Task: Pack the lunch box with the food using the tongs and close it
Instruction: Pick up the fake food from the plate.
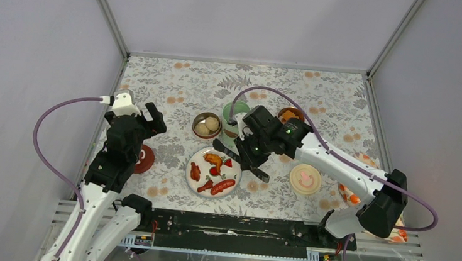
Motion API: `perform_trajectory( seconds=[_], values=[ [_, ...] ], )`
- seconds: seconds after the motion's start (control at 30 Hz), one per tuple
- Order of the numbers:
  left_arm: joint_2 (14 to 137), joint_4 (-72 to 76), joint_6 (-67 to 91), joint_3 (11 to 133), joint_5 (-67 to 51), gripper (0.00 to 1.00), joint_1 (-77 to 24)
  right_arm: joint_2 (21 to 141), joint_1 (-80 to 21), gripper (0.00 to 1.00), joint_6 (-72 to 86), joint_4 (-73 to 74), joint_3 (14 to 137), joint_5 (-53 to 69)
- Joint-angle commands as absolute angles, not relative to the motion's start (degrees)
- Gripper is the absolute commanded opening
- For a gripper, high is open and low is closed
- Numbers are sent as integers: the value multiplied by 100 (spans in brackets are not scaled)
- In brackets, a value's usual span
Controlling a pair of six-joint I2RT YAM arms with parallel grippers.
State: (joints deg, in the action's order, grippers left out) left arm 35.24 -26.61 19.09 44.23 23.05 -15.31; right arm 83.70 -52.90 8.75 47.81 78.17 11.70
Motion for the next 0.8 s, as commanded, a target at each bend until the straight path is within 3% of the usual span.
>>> perform_trajectory(
  seconds=[0.0, 0.77],
  values=[
    [3534, -2364, 1869, 4395, 2215, 98, -1477, 8477, -5390, 17, 1090, 4670, 7566, 1564],
    [3515, -2364, 1868, 4390, 2173, 98, -1424, 8900, -4890, 25, 1341, 4083, 6706, 2547]
  ],
)
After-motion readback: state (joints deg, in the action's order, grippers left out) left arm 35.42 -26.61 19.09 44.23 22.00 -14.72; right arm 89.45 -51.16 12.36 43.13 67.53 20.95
